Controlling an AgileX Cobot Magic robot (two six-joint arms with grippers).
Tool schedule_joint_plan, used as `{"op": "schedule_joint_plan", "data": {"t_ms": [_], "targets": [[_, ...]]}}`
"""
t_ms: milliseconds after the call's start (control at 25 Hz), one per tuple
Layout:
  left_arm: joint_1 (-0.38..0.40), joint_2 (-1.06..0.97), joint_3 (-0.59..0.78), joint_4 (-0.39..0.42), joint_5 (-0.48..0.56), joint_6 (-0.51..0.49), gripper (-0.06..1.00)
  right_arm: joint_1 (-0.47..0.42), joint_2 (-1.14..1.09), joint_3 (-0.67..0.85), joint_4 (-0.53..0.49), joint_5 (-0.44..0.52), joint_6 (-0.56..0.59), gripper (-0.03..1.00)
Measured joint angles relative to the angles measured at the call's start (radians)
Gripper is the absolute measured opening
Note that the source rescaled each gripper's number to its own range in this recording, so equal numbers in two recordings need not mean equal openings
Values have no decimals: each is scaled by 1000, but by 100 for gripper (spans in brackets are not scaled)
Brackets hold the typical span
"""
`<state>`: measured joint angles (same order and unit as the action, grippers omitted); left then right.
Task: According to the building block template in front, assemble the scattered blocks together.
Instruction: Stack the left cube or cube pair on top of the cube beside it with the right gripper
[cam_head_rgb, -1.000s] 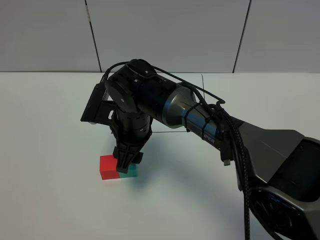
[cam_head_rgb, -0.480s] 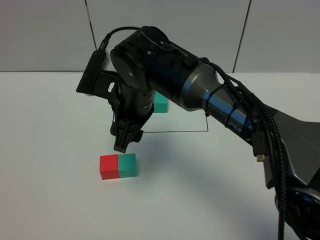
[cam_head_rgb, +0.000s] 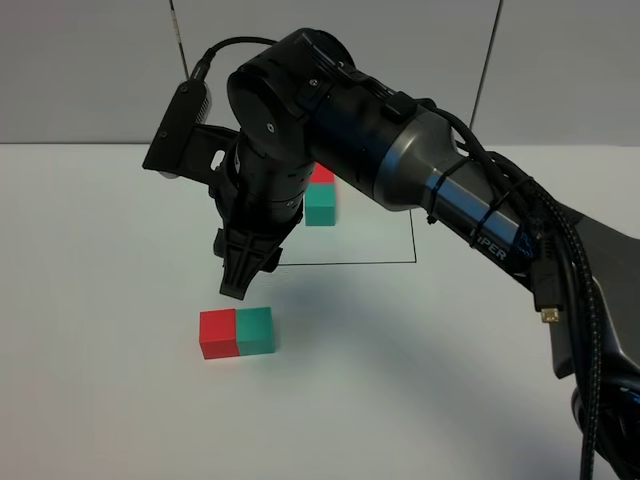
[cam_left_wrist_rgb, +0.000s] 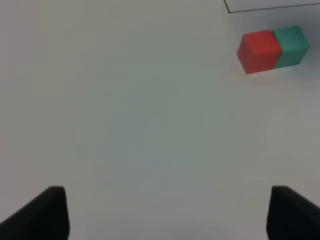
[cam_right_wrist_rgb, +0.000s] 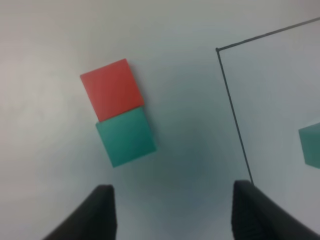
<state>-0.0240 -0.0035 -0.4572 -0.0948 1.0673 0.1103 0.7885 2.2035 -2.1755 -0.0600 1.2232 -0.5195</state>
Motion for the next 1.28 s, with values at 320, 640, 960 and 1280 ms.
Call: {"op": "schedule_joint_plan", "data": {"t_ms": [320,640,960,1280], "targets": [[0,0,0,0,0,0,77,0,-48,0,7,1,5,35],[0,0,0,0,0,1,77,0,-53,0,51,1,-61,45],[0,0,0,0,0,1,77,8,32,-3,60,1,-79,56],[0,0,0,0,0,1,77,48,170,-116,2,1,-51,56]]}}
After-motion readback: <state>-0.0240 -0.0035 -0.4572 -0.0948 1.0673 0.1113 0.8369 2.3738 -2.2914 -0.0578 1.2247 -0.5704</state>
